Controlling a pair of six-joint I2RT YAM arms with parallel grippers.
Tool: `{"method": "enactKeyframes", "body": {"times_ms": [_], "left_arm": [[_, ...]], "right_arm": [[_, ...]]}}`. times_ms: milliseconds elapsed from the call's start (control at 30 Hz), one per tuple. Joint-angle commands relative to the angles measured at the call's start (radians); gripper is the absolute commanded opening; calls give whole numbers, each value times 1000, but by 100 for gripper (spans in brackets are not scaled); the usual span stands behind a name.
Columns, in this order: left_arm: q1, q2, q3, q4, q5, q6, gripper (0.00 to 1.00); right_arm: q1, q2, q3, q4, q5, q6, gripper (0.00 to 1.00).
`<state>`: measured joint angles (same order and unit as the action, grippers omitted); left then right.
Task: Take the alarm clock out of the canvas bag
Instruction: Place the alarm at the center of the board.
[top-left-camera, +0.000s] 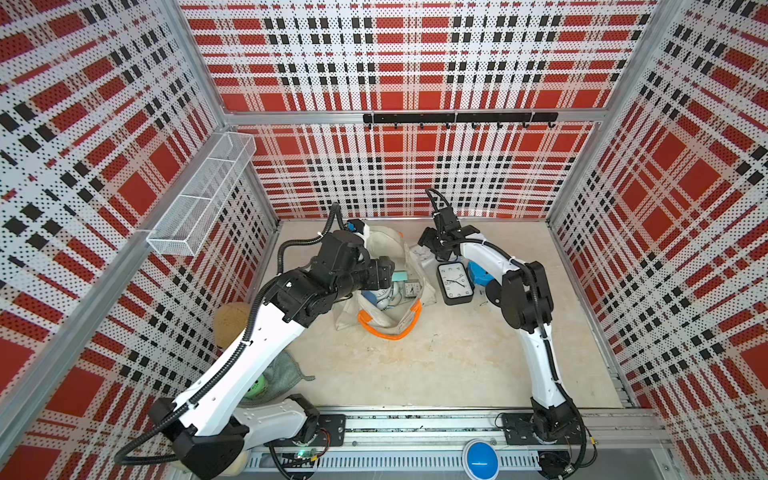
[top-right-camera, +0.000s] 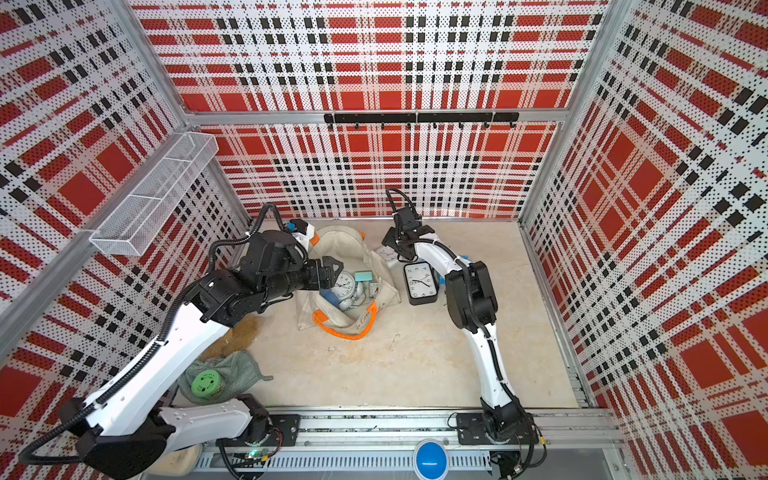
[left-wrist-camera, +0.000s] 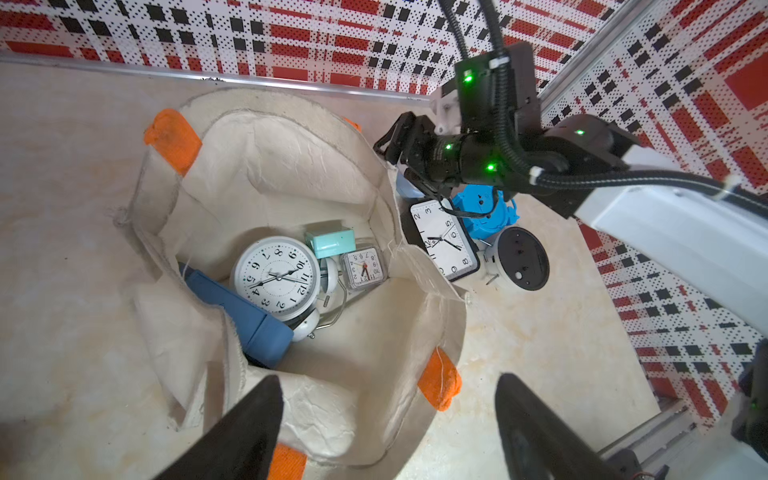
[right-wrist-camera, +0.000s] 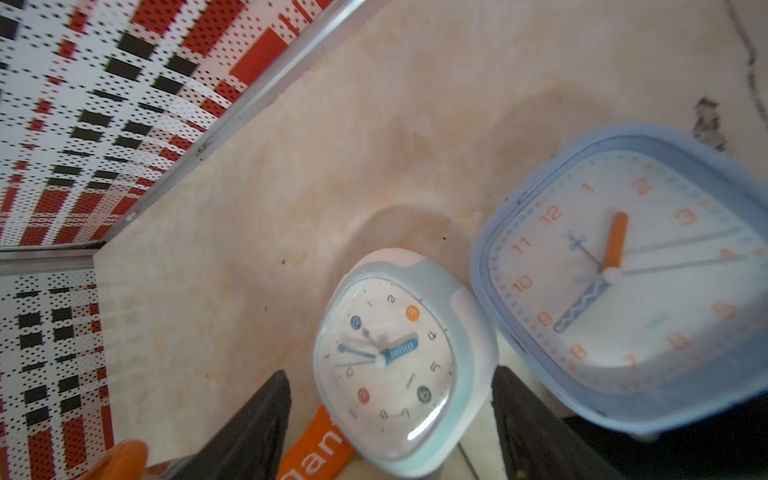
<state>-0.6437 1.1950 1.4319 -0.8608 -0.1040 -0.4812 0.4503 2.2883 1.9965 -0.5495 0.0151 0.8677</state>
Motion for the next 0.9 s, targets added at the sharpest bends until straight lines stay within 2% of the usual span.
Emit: {"method": "enactKeyframes", "body": {"times_ms": [0, 67, 267, 367, 433, 500, 633, 867], "left_arm": [[-7, -28, -7, 17, -35, -7, 92], [-7, -40, -14, 26, -43, -2, 100], [5, -89, -21, 68, -95, 52, 99], [63, -123, -45, 130, -26, 59, 99], [132, -137, -63, 137, 6, -16, 99], [227, -150, -90, 157, 149, -50, 99], [355, -168, -130, 141, 319, -144, 99], [356, -211, -207, 101, 350, -224, 98]], "right_arm": [[5, -100, -34, 29, 26, 17, 79], [7, -150, -62, 32, 26, 6, 79], [60, -381, -170, 13, 66, -124, 78], [112, -481, -199, -42, 78, -211, 77], [153, -525, -211, -82, 60, -267, 76], [194, -538, -191, -153, 41, -314, 75], [282, -544, -156, -271, 45, -375, 73], [366, -509, -122, -444, 164, -413, 73]]}}
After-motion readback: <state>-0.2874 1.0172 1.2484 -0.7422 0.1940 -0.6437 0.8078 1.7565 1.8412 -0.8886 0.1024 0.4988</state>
